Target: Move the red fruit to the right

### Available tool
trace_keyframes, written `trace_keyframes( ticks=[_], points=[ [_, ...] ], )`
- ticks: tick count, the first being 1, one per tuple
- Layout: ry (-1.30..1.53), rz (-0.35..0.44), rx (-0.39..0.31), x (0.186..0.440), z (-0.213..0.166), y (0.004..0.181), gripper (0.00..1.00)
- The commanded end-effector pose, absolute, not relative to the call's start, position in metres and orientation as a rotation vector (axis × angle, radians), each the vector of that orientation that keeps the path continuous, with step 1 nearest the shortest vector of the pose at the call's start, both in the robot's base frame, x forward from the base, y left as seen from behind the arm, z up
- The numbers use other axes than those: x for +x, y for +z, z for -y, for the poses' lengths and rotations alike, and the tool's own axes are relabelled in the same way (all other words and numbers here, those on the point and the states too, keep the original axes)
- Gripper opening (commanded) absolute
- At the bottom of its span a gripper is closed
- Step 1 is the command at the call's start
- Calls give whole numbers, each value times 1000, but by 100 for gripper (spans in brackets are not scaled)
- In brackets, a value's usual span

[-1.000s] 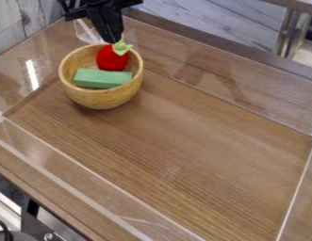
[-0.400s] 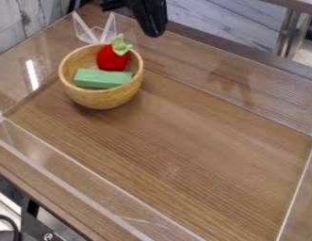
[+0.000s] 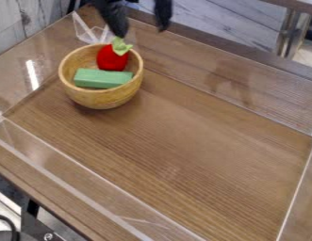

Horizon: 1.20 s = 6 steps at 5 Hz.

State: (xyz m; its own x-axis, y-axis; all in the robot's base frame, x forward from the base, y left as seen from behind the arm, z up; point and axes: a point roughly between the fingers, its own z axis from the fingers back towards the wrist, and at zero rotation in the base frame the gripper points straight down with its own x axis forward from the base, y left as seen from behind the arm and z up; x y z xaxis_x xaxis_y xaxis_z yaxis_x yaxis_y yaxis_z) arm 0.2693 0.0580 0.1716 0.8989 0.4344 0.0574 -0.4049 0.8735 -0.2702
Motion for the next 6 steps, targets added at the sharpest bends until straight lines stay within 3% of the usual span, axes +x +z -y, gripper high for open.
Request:
trace_keyframes(
  ticks=[1, 2, 4, 6],
  points=[
    [402, 148, -225, 260, -75, 169, 100],
    [365, 140, -195, 253, -87, 153, 0],
    [359, 130, -140, 262, -111, 110, 0],
    [259, 124, -121, 277, -131, 88, 0]
  ],
)
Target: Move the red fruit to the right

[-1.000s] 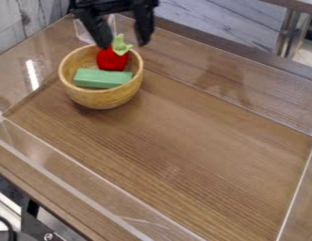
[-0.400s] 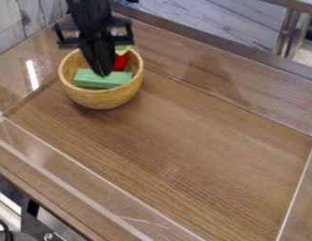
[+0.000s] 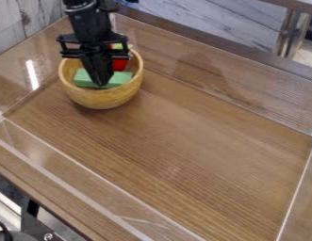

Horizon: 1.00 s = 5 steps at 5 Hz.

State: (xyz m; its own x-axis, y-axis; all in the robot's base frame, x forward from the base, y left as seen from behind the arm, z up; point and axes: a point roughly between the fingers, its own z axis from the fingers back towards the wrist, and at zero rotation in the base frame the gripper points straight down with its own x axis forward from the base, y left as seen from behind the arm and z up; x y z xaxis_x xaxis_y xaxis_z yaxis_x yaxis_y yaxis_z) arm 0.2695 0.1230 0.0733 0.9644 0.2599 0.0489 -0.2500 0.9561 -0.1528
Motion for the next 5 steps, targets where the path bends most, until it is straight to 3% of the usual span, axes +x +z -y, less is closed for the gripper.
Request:
trace_keyframes(
  ticks=[1, 5],
  points=[
    [220, 119, -114, 282, -138, 84, 100],
    [244, 118, -101, 297, -134, 43, 100]
  ],
)
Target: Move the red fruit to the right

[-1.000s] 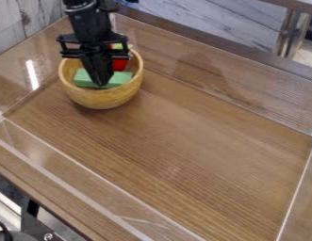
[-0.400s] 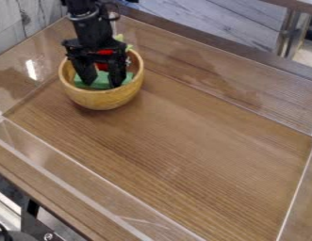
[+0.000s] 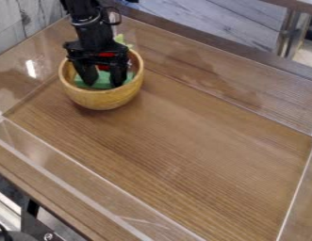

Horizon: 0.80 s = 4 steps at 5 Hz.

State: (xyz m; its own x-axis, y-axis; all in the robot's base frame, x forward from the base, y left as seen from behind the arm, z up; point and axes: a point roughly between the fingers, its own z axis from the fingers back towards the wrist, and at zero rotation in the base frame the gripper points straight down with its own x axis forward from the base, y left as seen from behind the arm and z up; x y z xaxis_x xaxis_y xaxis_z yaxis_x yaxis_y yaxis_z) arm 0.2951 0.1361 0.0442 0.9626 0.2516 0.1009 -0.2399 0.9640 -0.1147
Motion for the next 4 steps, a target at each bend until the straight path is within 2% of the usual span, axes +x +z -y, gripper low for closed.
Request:
trace_keyframes(
  ticks=[1, 2, 4],
  points=[
    [234, 116, -99, 303, -140, 44, 0],
    [218, 116, -106, 308, -144, 48, 100],
    [165, 112, -108, 321, -119, 40, 100]
  ],
)
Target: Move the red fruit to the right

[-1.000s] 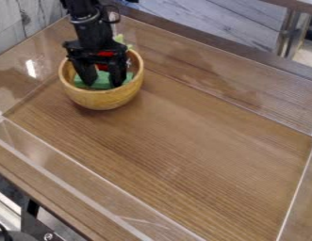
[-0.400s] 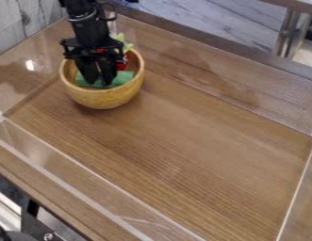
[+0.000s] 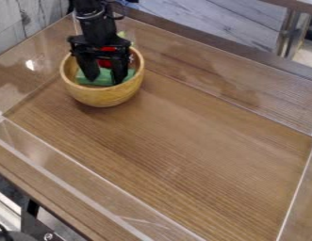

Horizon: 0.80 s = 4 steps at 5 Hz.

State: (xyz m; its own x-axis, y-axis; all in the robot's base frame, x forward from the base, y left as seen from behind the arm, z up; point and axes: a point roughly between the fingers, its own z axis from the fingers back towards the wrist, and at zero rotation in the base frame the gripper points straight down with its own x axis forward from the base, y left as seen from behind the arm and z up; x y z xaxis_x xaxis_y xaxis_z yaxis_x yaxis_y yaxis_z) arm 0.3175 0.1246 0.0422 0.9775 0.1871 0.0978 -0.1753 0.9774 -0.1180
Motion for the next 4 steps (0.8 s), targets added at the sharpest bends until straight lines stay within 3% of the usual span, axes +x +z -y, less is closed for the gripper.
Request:
trace_keyframes(
  ticks=[1, 2, 4],
  points=[
    [163, 109, -110, 320, -122, 43, 100],
    [159, 99, -116, 317, -125, 47, 100],
    [187, 82, -126, 326, -122, 35, 100]
  ],
)
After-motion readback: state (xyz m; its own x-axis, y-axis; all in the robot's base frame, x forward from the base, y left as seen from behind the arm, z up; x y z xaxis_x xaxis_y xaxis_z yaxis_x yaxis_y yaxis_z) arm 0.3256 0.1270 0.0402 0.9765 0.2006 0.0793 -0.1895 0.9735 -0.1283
